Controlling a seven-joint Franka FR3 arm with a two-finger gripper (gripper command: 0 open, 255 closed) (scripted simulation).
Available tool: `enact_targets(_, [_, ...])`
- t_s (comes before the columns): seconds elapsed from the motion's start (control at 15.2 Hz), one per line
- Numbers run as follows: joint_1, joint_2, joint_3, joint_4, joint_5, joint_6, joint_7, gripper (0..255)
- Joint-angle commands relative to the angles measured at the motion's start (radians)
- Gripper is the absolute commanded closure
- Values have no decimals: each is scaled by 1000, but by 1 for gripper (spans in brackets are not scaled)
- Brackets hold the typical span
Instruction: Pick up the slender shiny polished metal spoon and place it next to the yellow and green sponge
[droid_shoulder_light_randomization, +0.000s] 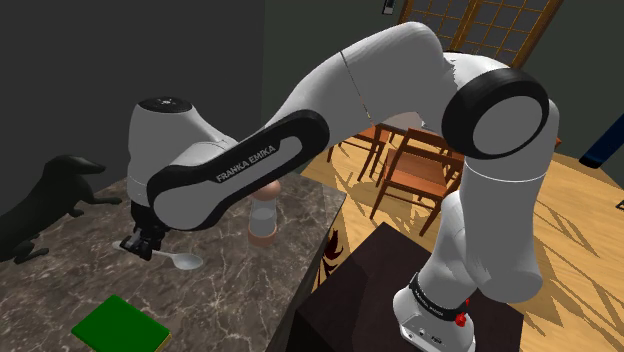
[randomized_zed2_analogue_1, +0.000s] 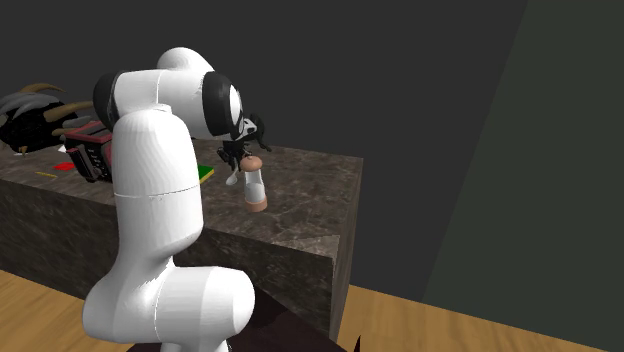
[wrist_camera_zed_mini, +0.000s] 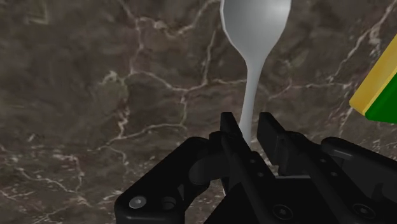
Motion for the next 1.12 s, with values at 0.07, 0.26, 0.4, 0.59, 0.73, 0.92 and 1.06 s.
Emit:
enact_targets(0.07, [0,0,0,0,0,1,0,255])
enact_targets(0.26, [0,0,0,0,0,1,0,0])
enact_targets(0.4, [0,0,0,0,0,1,0,0])
enact_targets(0.59, [-2,-25,0,-4,1,-22,-1,0])
enact_targets(0.73, [-6,-75,0,-6,3,-69,-2,0])
enact_targets(0.92, [-8,-93,-1,-5,4,-88,-3,0])
enact_targets(1.06, [-8,-93,-1,-5,4,-88,-3,0])
